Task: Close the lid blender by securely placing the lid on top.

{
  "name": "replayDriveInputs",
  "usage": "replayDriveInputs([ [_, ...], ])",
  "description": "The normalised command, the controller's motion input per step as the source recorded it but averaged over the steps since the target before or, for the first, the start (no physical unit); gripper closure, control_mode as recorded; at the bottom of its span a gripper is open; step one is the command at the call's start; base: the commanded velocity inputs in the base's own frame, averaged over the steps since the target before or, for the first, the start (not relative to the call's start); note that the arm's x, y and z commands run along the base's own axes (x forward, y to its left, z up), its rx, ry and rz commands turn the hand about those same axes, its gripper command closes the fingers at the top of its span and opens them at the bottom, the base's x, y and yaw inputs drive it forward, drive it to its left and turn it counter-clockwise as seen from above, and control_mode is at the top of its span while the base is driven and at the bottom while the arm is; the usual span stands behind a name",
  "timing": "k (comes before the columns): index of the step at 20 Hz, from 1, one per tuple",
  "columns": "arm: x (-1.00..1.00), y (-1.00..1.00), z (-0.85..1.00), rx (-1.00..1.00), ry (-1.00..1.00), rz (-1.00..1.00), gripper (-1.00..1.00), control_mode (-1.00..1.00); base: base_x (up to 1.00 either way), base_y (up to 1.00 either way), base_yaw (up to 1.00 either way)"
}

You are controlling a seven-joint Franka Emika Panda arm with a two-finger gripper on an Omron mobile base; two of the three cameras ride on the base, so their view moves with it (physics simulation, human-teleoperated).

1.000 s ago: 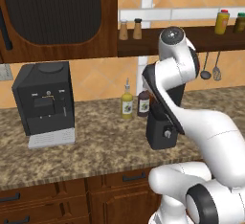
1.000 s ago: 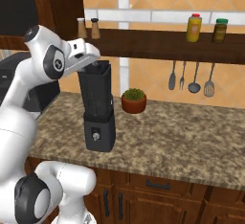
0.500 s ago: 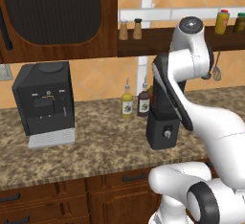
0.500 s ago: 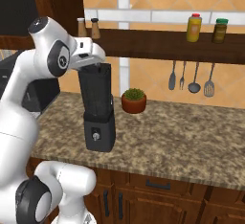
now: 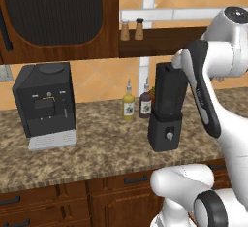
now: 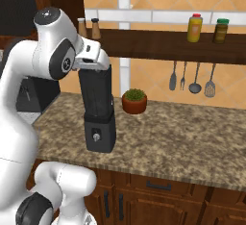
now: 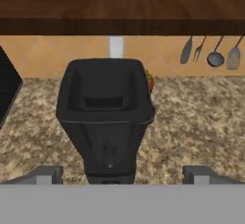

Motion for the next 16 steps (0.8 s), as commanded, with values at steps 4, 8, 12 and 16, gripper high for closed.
replayDriveInputs([
  [4, -1.00, -0.01, -0.34, 0.07, -0.09, 0.00, -1.00, -1.00, 0.00, 0.00, 0.00],
  [8, -1.00, 0.00, -0.67, 0.03, 0.00, 0.00, -1.00, -1.00, 0.00, 0.00, 0.00],
  [12, -1.00, 0.00, -0.88, 0.01, 0.01, 0.00, -1.00, -1.00, 0.00, 0.00, 0.00],
  [16, -0.73, 0.00, -0.90, 0.00, 0.08, 0.00, -1.00, -1.00, 0.00, 0.00, 0.00],
])
